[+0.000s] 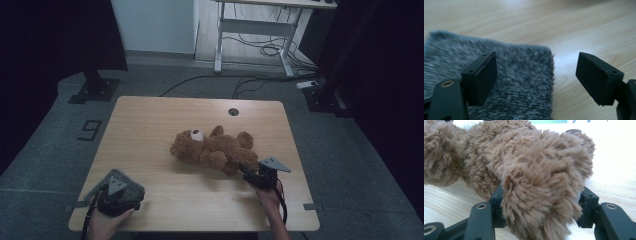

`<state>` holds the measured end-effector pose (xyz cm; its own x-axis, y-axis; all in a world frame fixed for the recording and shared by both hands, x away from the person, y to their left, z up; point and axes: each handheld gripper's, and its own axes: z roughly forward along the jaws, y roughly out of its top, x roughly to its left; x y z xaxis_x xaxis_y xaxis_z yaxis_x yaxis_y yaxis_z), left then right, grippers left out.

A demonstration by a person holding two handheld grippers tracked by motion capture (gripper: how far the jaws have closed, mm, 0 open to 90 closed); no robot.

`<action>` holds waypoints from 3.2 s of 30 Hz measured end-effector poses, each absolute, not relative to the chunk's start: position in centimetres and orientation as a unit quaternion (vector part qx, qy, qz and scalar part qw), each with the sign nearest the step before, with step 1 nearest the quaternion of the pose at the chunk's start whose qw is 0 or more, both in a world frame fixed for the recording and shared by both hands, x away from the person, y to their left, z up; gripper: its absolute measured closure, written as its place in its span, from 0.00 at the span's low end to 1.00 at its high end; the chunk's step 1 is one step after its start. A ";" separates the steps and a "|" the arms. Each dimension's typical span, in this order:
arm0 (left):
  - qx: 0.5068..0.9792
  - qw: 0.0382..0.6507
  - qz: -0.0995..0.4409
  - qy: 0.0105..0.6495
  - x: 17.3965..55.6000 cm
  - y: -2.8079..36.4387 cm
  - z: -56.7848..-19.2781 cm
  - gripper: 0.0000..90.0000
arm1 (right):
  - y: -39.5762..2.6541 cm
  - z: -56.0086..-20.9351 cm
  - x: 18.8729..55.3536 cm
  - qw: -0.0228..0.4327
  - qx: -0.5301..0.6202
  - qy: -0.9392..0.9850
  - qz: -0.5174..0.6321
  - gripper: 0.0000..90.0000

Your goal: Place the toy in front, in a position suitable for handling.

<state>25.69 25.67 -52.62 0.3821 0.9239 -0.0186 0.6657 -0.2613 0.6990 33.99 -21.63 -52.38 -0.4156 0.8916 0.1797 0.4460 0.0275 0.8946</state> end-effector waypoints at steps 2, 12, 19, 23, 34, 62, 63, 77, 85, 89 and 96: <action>0.769 0.314 0.191 0.522 25.9 25.8 -53.2 0.21 | -21.6 -52.4 34.0 0.225 0.491 0.681 0.495 0.46; 0.767 0.295 0.219 0.527 25.9 25.9 -54.1 0.40 | -21.6 -52.4 34.0 0.225 0.492 0.680 0.495 0.46; 0.769 0.297 0.219 0.521 25.9 25.6 -54.2 0.32 | -21.6 -52.5 34.0 0.225 0.493 0.681 0.493 0.45; 0.757 0.304 0.235 0.529 25.9 26.1 -54.3 0.52 | -21.6 -52.5 34.0 0.225 0.493 0.681 0.493 0.45; 0.756 0.329 0.216 0.523 26.5 25.9 -54.2 0.79 | -21.7 -52.6 34.1 0.224 0.495 0.680 0.493 0.45; 0.731 0.437 0.158 0.500 27.1 24.5 -52.9 0.85 | -22.0 -52.7 34.1 0.223 0.495 0.681 0.491 0.44; 0.727 0.449 0.158 0.495 27.1 24.5 -52.4 0.85 | -22.0 -52.7 34.1 0.223 0.494 0.681 0.491 0.44; 0.709 0.525 0.173 0.438 27.8 22.3 -47.7 0.85 | -22.1 -52.6 34.0 0.225 0.490 0.683 0.493 0.43; 0.712 0.536 0.172 0.419 28.6 20.7 -45.7 0.85 | -22.1 -52.1 33.9 0.230 0.477 0.685 0.500 0.36; 0.713 0.543 0.174 0.408 28.7 20.2 -45.0 0.85 | -22.0 -51.8 33.9 0.235 0.470 0.688 0.501 0.33; 0.706 0.552 0.172 0.409 29.3 19.5 -44.6 0.85 | -22.0 -51.8 33.8 0.234 0.471 0.686 0.503 0.33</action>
<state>29.25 19.50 -44.56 0.6053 0.7681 -0.2087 0.3873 -0.0552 0.9203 33.79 -22.05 -51.79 -0.4472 0.8813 0.1527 0.4107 0.0507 0.9104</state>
